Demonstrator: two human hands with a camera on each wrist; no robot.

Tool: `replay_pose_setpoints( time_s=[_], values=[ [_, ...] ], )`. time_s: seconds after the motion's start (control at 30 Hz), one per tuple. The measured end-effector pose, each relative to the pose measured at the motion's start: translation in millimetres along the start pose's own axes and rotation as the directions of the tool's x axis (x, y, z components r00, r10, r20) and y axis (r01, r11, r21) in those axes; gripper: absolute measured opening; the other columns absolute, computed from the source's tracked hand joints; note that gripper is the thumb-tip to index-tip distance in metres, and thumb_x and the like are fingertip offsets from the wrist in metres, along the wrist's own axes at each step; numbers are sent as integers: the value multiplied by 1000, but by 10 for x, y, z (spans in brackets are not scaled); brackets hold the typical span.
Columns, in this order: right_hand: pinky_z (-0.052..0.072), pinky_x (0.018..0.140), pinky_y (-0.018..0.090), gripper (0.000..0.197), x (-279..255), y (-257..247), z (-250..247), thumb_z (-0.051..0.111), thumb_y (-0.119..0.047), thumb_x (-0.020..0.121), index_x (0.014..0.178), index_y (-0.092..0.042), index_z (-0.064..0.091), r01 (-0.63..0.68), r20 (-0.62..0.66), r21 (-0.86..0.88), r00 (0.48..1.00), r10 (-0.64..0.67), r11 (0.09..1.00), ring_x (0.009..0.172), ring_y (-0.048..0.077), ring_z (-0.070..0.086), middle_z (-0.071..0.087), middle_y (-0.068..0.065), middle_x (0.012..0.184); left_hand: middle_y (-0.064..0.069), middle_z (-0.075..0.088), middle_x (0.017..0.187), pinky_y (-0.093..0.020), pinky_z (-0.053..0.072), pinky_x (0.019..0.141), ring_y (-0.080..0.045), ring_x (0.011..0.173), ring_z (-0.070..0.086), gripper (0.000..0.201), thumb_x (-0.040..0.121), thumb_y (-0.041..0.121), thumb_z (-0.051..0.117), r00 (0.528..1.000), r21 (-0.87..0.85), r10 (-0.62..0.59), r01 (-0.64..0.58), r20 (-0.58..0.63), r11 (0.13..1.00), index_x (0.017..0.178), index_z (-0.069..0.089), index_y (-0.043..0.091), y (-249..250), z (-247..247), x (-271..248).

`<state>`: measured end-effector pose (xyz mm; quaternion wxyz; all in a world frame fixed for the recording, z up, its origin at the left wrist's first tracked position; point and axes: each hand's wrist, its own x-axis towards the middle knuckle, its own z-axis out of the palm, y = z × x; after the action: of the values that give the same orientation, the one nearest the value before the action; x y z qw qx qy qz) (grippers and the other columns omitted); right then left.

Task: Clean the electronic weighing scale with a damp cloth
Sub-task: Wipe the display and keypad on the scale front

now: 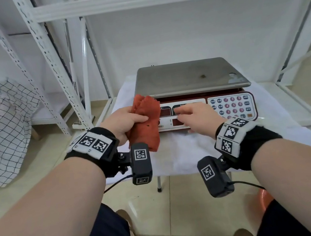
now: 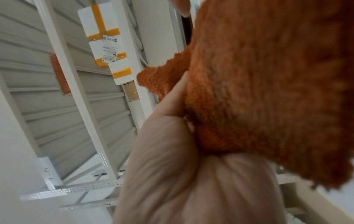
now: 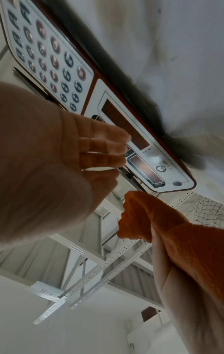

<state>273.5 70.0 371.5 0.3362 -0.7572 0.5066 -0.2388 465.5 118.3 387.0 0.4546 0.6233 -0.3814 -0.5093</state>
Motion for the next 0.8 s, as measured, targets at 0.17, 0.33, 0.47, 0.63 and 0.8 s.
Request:
replay_pose_setpoints(
  time_s=[0.17,0.33,0.47,0.63,0.8],
  values=[
    [55,73,33,24,-127,-51,-92,48,-29,96,110,-15,62,-218,231,330,962,145,919,76,16,59,66,6,102,-7,70,85,-32,59,61,-19,67,69,19,93,4,49,991,-182,-22,46,133,982,104,61,13,45,237,-13],
    [56,79,36,23,-187,62,-227,50,-27,96,99,-10,65,-227,247,453,961,124,862,78,21,65,68,8,91,-6,69,90,-31,59,61,-18,71,68,17,94,8,47,981,-237,-20,67,195,969,102,61,15,72,530,-4],
    [54,89,43,15,-239,219,-426,54,-15,94,100,-8,65,-187,117,445,982,150,876,84,26,65,67,12,95,-7,68,94,-34,59,64,-21,77,67,21,94,8,49,973,-240,-8,65,229,969,112,59,14,120,841,24],
    [55,70,34,6,-360,480,-774,60,-11,88,93,-15,60,-168,-125,390,964,233,905,64,15,59,62,4,80,-7,69,86,-41,57,66,-23,74,67,18,93,6,51,956,-225,-6,75,294,971,106,59,16,235,1403,108],
    [53,71,37,17,-511,811,-1221,72,-27,78,72,-25,57,-52,-393,290,904,168,956,67,17,56,60,1,73,-4,71,64,-38,58,55,-17,55,68,10,92,5,55,935,-226,15,69,354,972,94,61,13,412,2119,208]
  ],
)
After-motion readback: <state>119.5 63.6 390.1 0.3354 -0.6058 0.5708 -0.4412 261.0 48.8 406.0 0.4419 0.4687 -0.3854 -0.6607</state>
